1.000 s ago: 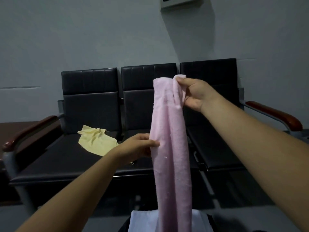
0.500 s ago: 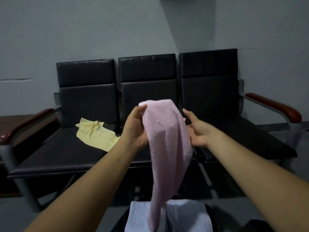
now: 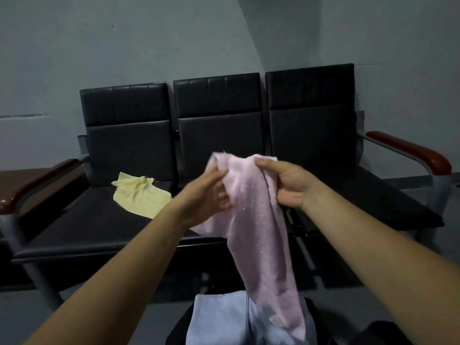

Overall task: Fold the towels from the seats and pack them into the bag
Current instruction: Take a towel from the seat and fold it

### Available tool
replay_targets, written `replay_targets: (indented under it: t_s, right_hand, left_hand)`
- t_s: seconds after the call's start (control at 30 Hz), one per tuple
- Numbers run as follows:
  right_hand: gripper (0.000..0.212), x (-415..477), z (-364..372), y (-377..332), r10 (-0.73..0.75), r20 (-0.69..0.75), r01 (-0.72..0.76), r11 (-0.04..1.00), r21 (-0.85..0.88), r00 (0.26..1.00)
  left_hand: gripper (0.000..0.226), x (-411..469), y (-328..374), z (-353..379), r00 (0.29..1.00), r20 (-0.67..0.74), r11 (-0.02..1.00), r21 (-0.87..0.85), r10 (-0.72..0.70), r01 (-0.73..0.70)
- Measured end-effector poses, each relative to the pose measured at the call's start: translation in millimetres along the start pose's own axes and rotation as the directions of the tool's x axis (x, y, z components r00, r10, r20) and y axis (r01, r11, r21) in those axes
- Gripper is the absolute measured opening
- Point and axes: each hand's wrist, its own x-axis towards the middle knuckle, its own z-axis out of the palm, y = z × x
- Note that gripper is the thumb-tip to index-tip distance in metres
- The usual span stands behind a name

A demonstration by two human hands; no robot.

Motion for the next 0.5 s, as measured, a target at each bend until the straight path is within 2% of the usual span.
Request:
replay_targets:
  t_s: [0.1, 0.2, 0.3, 0.4, 0.5]
  right_hand:
    - [0.042, 2.8, 7.5, -6.7, -0.068, -0.096, 0.063, 0.996, -0.061, 0.993]
    - [0.032, -1.3, 9.9, -11.5, -0.112, -0.141, 0.094, 0.987, -0.131, 0.984]
    - [0.028, -3.1, 0.3, -15.1, -0.119, -0.218, 0.074, 0.977, -0.201, 0.969]
    - [0.035, -3.4, -18.3, -15.2, -0.05, -0.273, -0.017, 0.971, -0.24, 0.961]
    - [0.045, -1.7, -31.1, -8.7, 0.047, -0.268, -0.085, 0.987, -0.133, 0.962]
  left_hand:
    - [0.054, 0.2, -15.3, 2.6, 0.997, -0.037, 0.983, 0.171, -0.065, 0.071]
    - [0.036, 1.7, -18.8, 4.9, 0.995, -0.096, 0.996, 0.092, -0.003, 0.012]
    - [0.035, 5.7, -14.6, 3.6, 0.978, -0.189, 0.992, -0.069, 0.09, -0.105]
    - [0.024, 5.8, -10.2, 8.5, 0.964, -0.223, 0.987, -0.027, 0.146, -0.155]
    - [0.016, 3.9, -8.3, 16.8, 0.952, -0.256, 0.985, -0.002, 0.168, -0.175]
